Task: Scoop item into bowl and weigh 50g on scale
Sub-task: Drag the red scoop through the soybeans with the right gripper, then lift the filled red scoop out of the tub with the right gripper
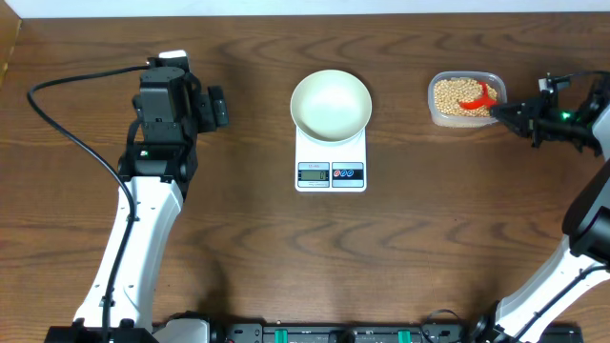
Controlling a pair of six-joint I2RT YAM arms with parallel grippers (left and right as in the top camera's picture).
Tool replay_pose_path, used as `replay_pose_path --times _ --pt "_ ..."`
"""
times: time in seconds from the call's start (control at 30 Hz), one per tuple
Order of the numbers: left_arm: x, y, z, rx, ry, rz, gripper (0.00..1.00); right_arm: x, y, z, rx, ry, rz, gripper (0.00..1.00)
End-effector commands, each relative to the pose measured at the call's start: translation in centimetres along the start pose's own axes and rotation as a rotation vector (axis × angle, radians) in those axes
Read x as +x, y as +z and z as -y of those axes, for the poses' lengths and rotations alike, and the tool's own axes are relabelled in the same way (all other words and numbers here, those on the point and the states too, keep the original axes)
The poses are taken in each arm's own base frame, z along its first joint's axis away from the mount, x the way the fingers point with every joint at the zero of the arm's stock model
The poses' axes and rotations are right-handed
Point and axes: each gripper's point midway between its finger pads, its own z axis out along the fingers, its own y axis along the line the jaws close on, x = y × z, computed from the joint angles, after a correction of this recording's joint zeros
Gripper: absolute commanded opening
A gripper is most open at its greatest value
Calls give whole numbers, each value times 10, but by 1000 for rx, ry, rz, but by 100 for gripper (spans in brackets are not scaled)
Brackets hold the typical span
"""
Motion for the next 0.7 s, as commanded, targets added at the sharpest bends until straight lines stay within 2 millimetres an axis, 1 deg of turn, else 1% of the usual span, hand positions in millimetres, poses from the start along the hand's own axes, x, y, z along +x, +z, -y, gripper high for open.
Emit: replay_pose_path --times 0.0,0.13,0.27,0.47,0.67 --pt "-1 1 0 6 15 0 99 3 -4 -10 -79 -34 -9 1" --pt "-1 1 0 6 15 0 99 2 -8 -9 -87 -35 -4 1" --pt "-1 1 0 6 15 0 99 3 -12 -16 -137 -60 -3 1" --pt "-1 1 0 6 15 0 99 3 -19 -21 -186 -92 4 1" --pt "-1 1 0 6 15 0 99 4 -22 -25 -215 -119 8 1"
